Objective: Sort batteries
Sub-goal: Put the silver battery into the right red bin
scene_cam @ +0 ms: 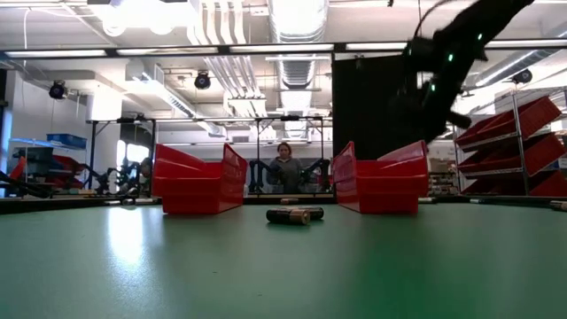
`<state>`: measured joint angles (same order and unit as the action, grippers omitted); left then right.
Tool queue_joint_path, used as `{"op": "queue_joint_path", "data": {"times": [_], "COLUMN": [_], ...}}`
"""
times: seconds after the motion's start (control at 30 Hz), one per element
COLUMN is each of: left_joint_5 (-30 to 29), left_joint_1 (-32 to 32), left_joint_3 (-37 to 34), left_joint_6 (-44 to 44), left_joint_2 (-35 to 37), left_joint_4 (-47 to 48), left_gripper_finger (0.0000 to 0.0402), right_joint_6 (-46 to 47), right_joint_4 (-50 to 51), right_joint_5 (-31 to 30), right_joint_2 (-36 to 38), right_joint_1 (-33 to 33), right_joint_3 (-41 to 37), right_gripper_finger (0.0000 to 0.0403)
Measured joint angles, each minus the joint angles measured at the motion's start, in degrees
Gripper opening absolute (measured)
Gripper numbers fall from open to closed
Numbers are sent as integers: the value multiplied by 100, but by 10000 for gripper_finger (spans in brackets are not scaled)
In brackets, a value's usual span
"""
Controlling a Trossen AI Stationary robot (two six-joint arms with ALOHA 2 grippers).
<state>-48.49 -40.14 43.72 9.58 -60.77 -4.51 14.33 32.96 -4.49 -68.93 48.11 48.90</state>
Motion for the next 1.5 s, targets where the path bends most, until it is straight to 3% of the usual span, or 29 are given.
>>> {"op": "queue_joint_path", "data": {"times": [0.23, 0.5, 0.7, 1.1, 1.5], "left_joint_5": [0, 48, 61, 61, 61], "left_joint_1": [0, 0, 0, 0, 0], "left_joint_3": [0, 0, 0, 0, 0], "left_joint_6": [110, 216, 216, 178, 156], "left_joint_2": [-2, 0, 0, 0, 0], "left_joint_4": [-128, -259, -234, -143, -131], "left_gripper_finger": [180, 180, 180, 180, 180], "right_joint_6": [-226, -1612, -2492, -3609, -4082], "right_joint_4": [453, 638, 1044, 1268, 767], "right_joint_5": [57, 361, 917, 953, 728], "right_joint_2": [376, -308, -1300, -3071, -3666], "right_joint_1": [-1013, -1730, -1778, -1669, -1340], "right_joint_3": [495, 1457, 2174, 2494, 2570], "right_gripper_finger": [43, 43, 43, 43, 44]}}
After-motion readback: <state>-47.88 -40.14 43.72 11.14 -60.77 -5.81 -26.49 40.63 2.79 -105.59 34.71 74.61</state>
